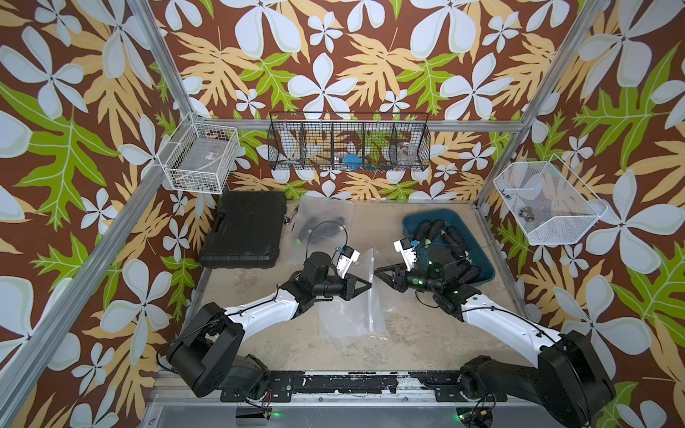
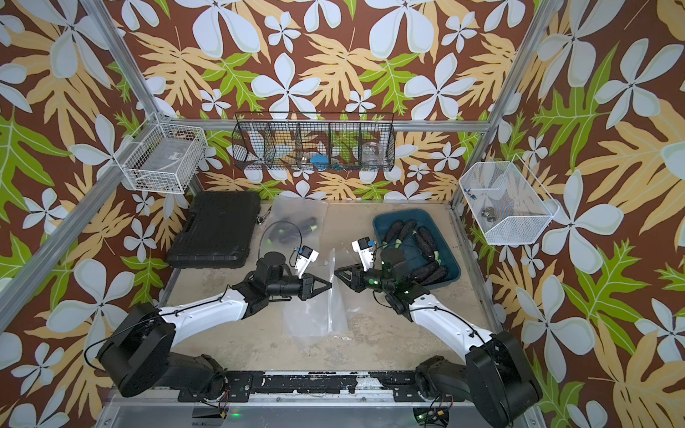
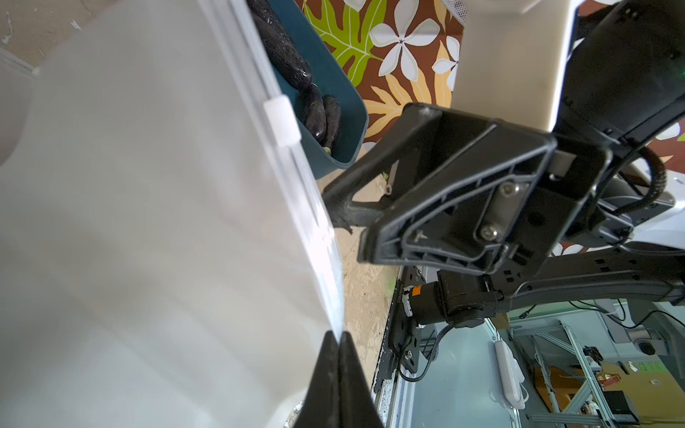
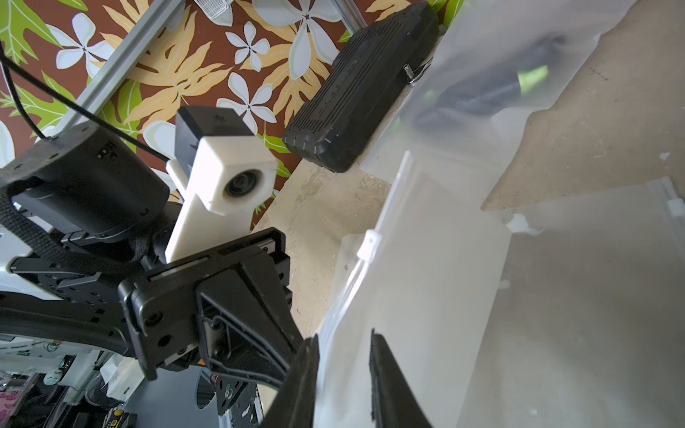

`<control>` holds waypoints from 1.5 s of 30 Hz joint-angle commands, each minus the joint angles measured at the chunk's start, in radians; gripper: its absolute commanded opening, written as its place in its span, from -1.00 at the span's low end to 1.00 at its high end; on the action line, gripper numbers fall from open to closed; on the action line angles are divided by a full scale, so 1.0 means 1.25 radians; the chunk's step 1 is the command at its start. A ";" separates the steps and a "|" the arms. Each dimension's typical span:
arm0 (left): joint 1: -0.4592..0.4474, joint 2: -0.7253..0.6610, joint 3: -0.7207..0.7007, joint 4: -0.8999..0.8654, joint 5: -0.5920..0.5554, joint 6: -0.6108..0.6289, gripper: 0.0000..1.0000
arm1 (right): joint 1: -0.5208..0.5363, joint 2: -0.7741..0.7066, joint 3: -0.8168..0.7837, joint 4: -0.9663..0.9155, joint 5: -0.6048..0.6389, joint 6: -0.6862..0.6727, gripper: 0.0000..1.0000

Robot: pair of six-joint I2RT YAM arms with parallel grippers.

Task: Place the eggplant in a zip-top bag and seal the zipper
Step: Open the zipper food storage bag.

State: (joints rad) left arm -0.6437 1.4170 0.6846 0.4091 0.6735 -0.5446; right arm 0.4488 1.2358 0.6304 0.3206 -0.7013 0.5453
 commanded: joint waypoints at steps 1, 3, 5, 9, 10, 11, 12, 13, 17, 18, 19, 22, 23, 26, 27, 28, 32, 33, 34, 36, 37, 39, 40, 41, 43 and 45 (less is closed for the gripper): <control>0.002 -0.005 -0.002 0.029 0.020 0.013 -1.00 | 0.001 0.010 0.007 0.011 0.009 0.000 -0.47; 0.002 -0.007 -0.002 0.027 0.023 0.012 -1.00 | 0.001 0.016 0.009 0.014 0.004 -0.001 -0.48; 0.002 -0.006 -0.002 0.027 0.024 0.013 -1.00 | 0.001 0.022 0.009 0.018 0.000 0.001 -0.49; 0.002 -0.005 -0.002 0.028 0.022 0.012 -1.00 | 0.001 0.025 0.000 0.018 0.008 -0.002 -0.50; 0.002 -0.005 -0.002 0.027 0.021 0.013 -1.00 | 0.001 0.024 -0.002 0.020 0.006 -0.001 -0.50; 0.002 -0.004 -0.001 0.027 0.020 0.013 -1.00 | 0.001 0.023 -0.005 0.024 0.001 0.001 -0.50; 0.002 -0.003 0.000 0.027 0.020 0.013 -1.00 | 0.001 0.021 -0.006 0.028 -0.006 0.004 -0.50; 0.002 -0.002 0.000 0.027 0.020 0.013 -1.00 | 0.001 0.018 -0.008 0.035 -0.012 0.008 -0.51; 0.002 0.002 0.004 0.027 0.020 0.012 -1.00 | 0.004 0.006 -0.022 0.059 -0.040 0.021 -0.50; 0.003 0.003 0.006 0.026 0.020 0.012 -1.00 | 0.007 0.004 -0.026 0.064 -0.042 0.025 -0.50; 0.002 0.005 0.006 0.026 0.020 0.012 -1.00 | 0.008 0.002 -0.029 0.066 -0.043 0.027 -0.50; 0.003 0.003 0.007 0.026 0.017 0.012 -1.00 | 0.008 -0.010 -0.045 0.069 -0.043 0.035 -0.52; 0.002 0.002 0.006 0.026 0.017 0.012 -1.00 | 0.006 -0.014 -0.055 0.076 -0.045 0.037 -0.53; 0.002 -0.002 0.005 0.024 0.020 0.014 -1.00 | 0.001 -0.014 -0.071 0.089 -0.059 0.039 -0.55; 0.002 -0.001 0.005 0.024 0.023 0.015 -1.00 | 0.001 -0.011 -0.074 0.095 -0.065 0.041 -0.56; 0.002 -0.001 0.005 0.024 0.026 0.016 -1.00 | 0.001 -0.008 -0.076 0.105 -0.071 0.045 -0.57; 0.003 -0.002 0.005 0.024 0.032 0.016 -1.00 | 0.001 0.004 -0.077 0.140 -0.087 0.062 -0.58; 0.002 -0.003 0.005 0.023 0.032 0.017 -1.00 | 0.001 0.003 -0.078 0.148 -0.091 0.065 -0.58; 0.003 -0.003 0.005 0.022 0.031 0.017 -1.00 | 0.001 0.002 -0.080 0.154 -0.094 0.068 -0.58; 0.002 -0.003 0.006 0.021 0.029 0.018 -1.00 | 0.001 -0.004 -0.082 0.160 -0.100 0.071 -0.60; 0.003 -0.002 0.006 0.022 0.030 0.018 -1.00 | 0.001 -0.005 -0.085 0.163 -0.104 0.071 -0.61; 0.002 -0.002 0.006 0.023 0.035 0.018 -1.00 | 0.001 -0.006 -0.087 0.164 -0.105 0.073 -0.65; 0.002 -0.001 0.005 0.024 0.036 0.018 -1.00 | 0.001 -0.005 -0.085 0.162 -0.103 0.073 -0.66; 0.002 -0.002 0.006 0.024 0.036 0.019 -1.00 | 0.001 -0.002 -0.085 0.162 -0.101 0.071 -0.67; 0.002 -0.001 0.007 0.024 0.038 0.019 -1.00 | 0.001 0.005 -0.082 0.166 -0.105 0.073 -0.67; 0.003 0.000 0.007 0.023 0.038 0.019 -1.00 | 0.002 0.011 -0.079 0.169 -0.108 0.074 -0.67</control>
State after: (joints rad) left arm -0.6434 1.4197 0.6872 0.4164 0.7055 -0.5411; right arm 0.4480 1.2427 0.5251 0.4946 -0.8192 0.6300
